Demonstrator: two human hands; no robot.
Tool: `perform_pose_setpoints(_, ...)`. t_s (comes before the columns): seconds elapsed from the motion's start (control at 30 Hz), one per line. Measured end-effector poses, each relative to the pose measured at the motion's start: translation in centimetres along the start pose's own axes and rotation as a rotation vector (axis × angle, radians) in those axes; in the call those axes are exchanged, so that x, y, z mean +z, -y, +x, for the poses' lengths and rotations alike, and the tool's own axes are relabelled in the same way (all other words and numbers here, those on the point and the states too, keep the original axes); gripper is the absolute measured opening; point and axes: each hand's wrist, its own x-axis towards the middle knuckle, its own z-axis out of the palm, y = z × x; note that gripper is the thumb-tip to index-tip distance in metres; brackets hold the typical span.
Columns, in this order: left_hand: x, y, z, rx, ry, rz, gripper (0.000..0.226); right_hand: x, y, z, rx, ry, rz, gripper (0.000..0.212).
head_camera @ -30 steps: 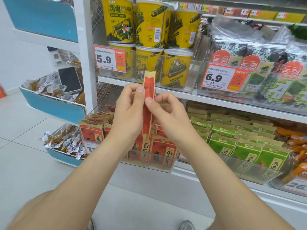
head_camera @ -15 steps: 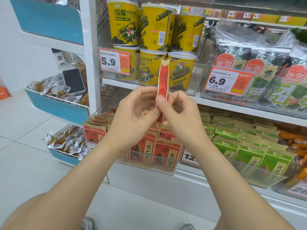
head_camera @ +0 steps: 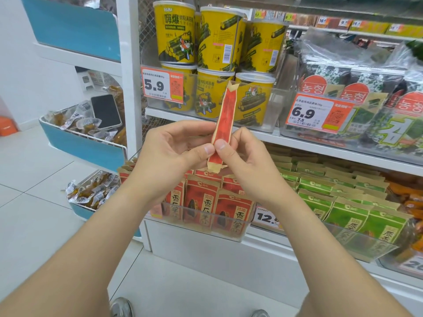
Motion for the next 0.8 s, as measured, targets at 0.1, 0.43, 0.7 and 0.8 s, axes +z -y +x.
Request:
perform_pose_setpoints(0.1, -0.2, 0.0, 0.0, -0.001, 0.012, 0.014, 0.033, -0.8, 0.1, -0.1, 0.020, 0.075, 0.080, 0.028)
perform_pose_setpoints(0.43, -0.7, 0.1, 0.1, -0.022, -0.003, 0.062, 0.028, -1.1, -0.5, 0.0, 0.012, 0.083, 0.086, 0.022)
perform_pose_setpoints(0.7, -0.8, 0.2, 0.3, -0.024, -0.015, 0.029, 0.023, -1.2, 0.0, -0.5, 0.045, 0.140, 0.149, 0.046)
perform_pose_setpoints(0.8, -1.4, 0.0, 0.3, -0.025, 0.069, 0.018, 0.032, -1.1, -0.1, -0.5, 0.061, 0.131, 0.139, 0.043)
